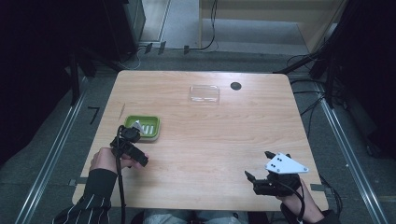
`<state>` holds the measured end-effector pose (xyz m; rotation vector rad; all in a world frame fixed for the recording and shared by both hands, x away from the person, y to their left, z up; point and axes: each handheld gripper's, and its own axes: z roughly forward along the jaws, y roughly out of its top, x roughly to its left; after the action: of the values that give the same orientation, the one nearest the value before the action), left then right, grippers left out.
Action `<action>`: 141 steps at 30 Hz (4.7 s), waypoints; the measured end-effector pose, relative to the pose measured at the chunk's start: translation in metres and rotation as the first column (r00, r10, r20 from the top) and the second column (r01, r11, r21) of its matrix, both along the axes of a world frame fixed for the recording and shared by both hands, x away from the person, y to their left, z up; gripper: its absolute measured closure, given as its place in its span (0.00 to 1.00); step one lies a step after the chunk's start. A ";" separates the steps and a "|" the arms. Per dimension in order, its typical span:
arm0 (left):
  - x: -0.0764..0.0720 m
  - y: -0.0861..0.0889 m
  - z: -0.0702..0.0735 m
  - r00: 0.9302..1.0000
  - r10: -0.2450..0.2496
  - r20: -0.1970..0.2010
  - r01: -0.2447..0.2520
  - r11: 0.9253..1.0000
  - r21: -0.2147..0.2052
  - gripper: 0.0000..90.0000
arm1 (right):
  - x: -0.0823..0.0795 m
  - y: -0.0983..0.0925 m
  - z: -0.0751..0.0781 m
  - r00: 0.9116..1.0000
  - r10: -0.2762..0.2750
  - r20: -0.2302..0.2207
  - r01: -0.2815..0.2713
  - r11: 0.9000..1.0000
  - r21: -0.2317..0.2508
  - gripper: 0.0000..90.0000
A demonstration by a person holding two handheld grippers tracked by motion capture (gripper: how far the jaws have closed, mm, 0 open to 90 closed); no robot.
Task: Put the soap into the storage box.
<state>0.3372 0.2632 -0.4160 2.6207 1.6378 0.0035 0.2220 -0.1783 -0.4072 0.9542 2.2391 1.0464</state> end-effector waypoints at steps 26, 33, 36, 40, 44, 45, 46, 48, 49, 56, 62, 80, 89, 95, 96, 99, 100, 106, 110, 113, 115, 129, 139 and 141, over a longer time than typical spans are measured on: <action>0.026 0.005 0.009 0.999 0.034 0.023 -0.034 0.999 -0.002 0.15 | 0.000 0.000 0.000 1.000 0.000 -0.002 0.000 1.000 -0.001 0.15; 0.035 0.004 0.012 0.999 0.025 0.020 -0.025 1.000 -0.001 0.15 | 0.000 0.000 0.000 1.000 -0.001 -0.002 0.001 1.000 0.002 0.15; 0.039 0.004 0.013 1.000 0.026 0.017 -0.026 1.000 -0.001 0.15 | 0.000 0.000 0.000 1.000 -0.003 -0.003 0.003 1.000 0.002 0.15; 0.045 0.004 0.012 1.000 0.026 0.012 -0.026 1.000 0.002 0.15 | 0.000 -0.001 0.000 1.000 0.001 0.002 -0.001 1.000 0.001 0.15; 0.049 0.004 0.012 0.999 0.031 0.009 -0.031 1.000 0.003 0.15 | 0.000 -0.001 0.000 1.000 0.001 -0.002 -0.001 1.000 0.003 0.15; 0.050 0.004 0.012 0.999 0.032 0.009 -0.032 0.999 0.001 0.15 | 0.000 -0.001 0.000 1.000 0.001 0.001 -0.001 1.000 0.002 0.15; 0.051 0.005 0.012 0.999 0.031 0.010 -0.031 1.000 -0.002 0.15 | 0.000 -0.001 0.000 1.000 0.001 -0.001 -0.001 1.000 0.002 0.15; 0.053 0.005 0.013 0.999 0.033 0.009 -0.033 0.999 -0.005 0.15 | 0.000 -0.001 0.000 1.000 0.001 -0.002 -0.001 1.000 0.002 0.15; 0.054 0.005 0.013 0.999 0.034 0.008 -0.034 0.999 -0.004 0.15 | 0.000 -0.001 0.000 1.000 0.000 -0.002 0.000 1.000 0.004 0.15; 0.061 0.004 0.015 0.999 0.035 0.015 -0.034 0.999 -0.017 0.15 | 0.000 -0.001 0.000 1.000 -0.001 -0.002 0.001 1.000 0.003 0.15; 0.067 0.004 0.018 0.998 0.050 0.027 -0.049 0.998 -0.026 0.15 | 0.000 -0.001 0.000 1.000 -0.001 -0.003 0.001 1.000 0.003 0.15; 0.083 0.006 0.018 0.991 0.119 0.066 -0.117 0.992 -0.043 0.15 | 0.000 -0.001 0.000 1.000 -0.001 -0.003 0.001 1.000 0.003 0.15; 0.092 0.006 0.014 0.983 0.165 0.080 -0.162 0.986 -0.046 0.15 | 0.000 -0.001 0.000 1.000 0.001 0.000 -0.001 1.000 0.002 0.15; 0.096 0.006 0.013 0.978 0.188 0.093 -0.183 0.982 -0.053 0.15 | 0.000 -0.001 0.000 1.000 0.001 -0.002 0.000 1.000 0.003 0.15; 0.097 0.005 0.012 0.977 0.191 0.092 -0.187 0.981 -0.055 0.15 | 0.000 -0.001 0.000 1.000 -0.001 -0.004 0.001 1.000 0.004 0.15; 0.100 0.004 0.010 0.976 0.196 0.092 -0.191 0.980 -0.061 0.15 | 0.000 -0.001 0.000 1.000 -0.001 -0.004 0.001 1.000 0.004 0.15; 0.101 0.004 0.009 0.977 0.195 0.090 -0.190 0.980 -0.057 0.15 | 0.000 -0.001 0.000 1.000 0.000 -0.003 0.000 1.000 0.003 0.15; 0.107 0.003 0.003 0.973 0.214 0.085 -0.210 0.976 -0.055 0.15 | 0.000 -0.001 0.000 1.000 0.002 -0.003 -0.002 1.000 0.005 0.15; 0.111 0.001 -0.001 0.970 0.230 0.085 -0.226 0.973 -0.046 0.15 | 0.000 -0.001 0.000 1.000 0.003 -0.001 -0.003 1.000 0.004 0.15; 0.112 0.002 -0.003 0.968 0.237 0.084 -0.235 0.971 -0.039 0.15 | 0.000 -0.001 0.000 1.000 -0.002 -0.002 0.002 1.000 0.005 0.15; 0.113 0.003 -0.004 0.964 0.251 0.088 -0.248 0.968 -0.039 0.15 | 0.000 -0.001 0.000 1.000 0.000 -0.002 0.000 1.000 0.004 0.15; 0.116 0.009 -0.013 0.949 0.303 0.083 -0.301 0.953 -0.038 0.15 | 0.000 -0.001 0.000 1.000 0.002 0.000 -0.002 1.000 0.003 0.15; 0.117 0.010 -0.018 0.946 0.314 0.084 -0.313 0.950 -0.024 0.15 | 0.000 -0.001 0.000 1.000 0.003 0.000 -0.003 1.000 0.004 0.15; 0.117 0.010 -0.019 0.946 0.315 0.081 -0.314 0.949 -0.019 0.15 | 0.000 -0.001 0.000 1.000 0.003 0.000 -0.003 1.000 0.004 0.15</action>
<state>0.4544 0.2732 -0.4349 2.2896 2.0000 0.1181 0.2222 -0.1794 -0.4071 0.9530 2.2401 1.0529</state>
